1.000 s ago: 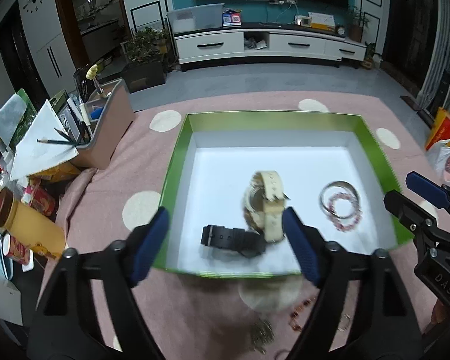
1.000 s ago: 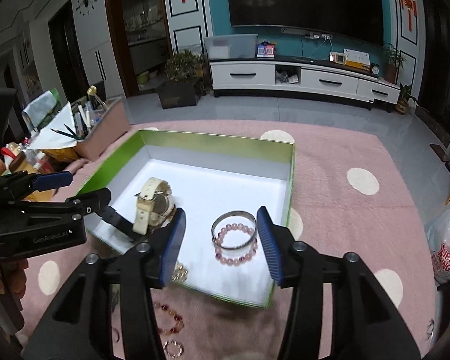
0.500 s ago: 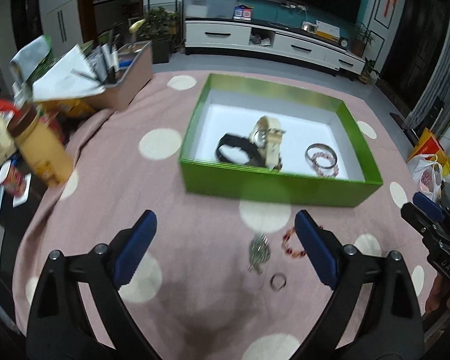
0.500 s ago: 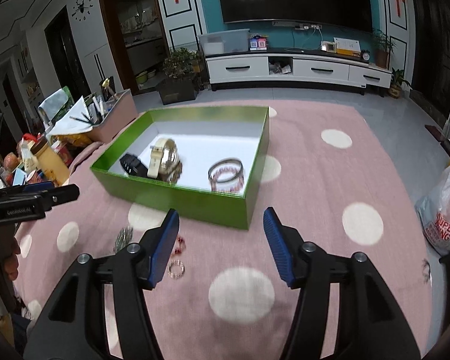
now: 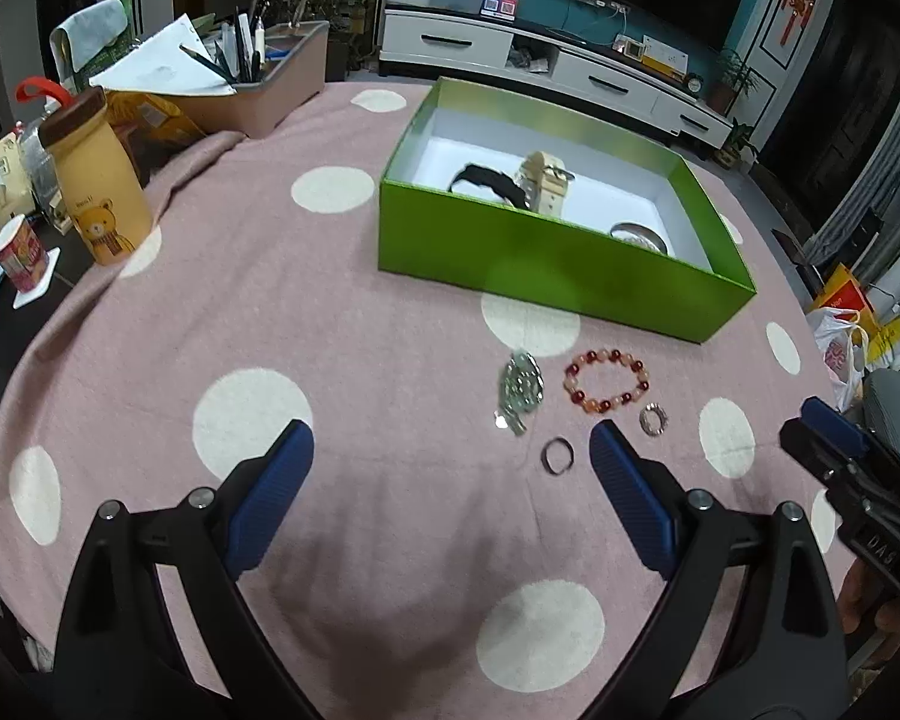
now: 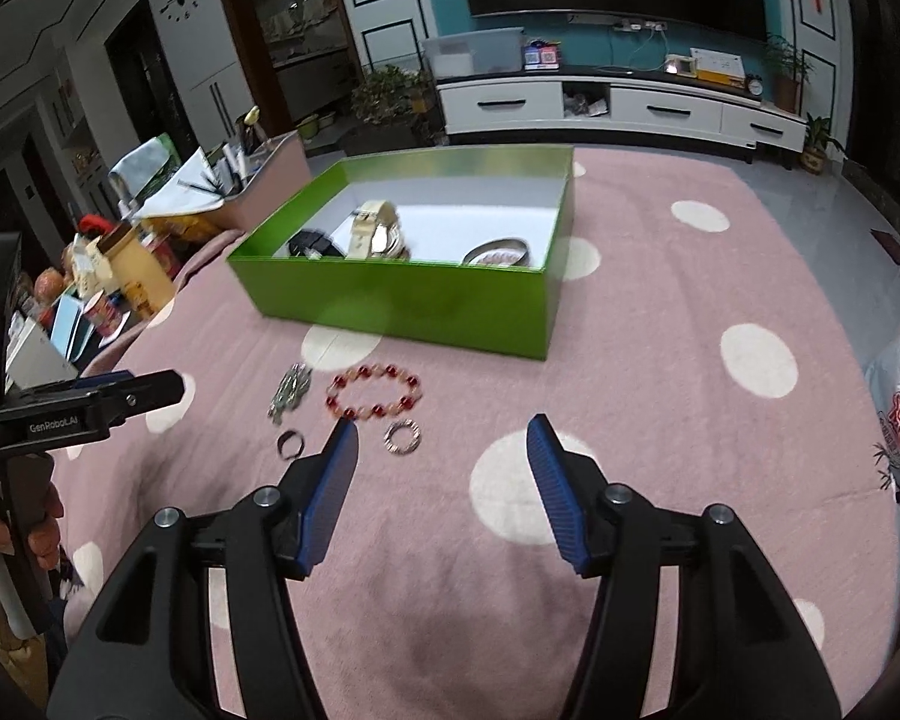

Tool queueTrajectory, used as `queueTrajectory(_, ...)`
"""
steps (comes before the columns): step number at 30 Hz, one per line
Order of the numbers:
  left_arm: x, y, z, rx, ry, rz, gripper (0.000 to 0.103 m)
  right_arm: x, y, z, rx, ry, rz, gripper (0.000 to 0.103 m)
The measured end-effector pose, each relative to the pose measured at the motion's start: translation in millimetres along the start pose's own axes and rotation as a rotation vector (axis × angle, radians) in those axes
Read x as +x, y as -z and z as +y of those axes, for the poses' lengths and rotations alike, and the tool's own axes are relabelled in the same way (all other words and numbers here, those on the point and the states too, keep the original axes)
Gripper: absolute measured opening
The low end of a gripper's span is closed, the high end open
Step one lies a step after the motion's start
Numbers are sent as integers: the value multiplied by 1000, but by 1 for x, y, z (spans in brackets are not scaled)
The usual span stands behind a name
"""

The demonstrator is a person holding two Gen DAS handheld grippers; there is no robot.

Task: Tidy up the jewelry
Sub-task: 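Withdraw both tools from the box back over the remaining jewelry, then grasp green jade pendant with left tool while right tool grasps black-marked silver ring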

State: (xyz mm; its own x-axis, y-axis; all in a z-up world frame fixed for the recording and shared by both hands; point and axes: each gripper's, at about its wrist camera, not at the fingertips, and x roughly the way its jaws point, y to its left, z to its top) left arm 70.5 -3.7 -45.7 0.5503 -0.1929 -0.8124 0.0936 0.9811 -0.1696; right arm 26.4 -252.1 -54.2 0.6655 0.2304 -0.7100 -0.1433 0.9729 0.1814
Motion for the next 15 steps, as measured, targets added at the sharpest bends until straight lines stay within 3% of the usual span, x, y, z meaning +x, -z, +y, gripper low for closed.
queueTrajectory(9,11,8,-6,21,9,4,94,19,11,5,-29,-22,54,59)
queueTrajectory(12,17,9,-9,32,16,9,89,28,14,9,-49,-35,69,59)
queueTrajectory(15,24,9,-13,44,26,18,83,36,16,11,-67,-41,80,52)
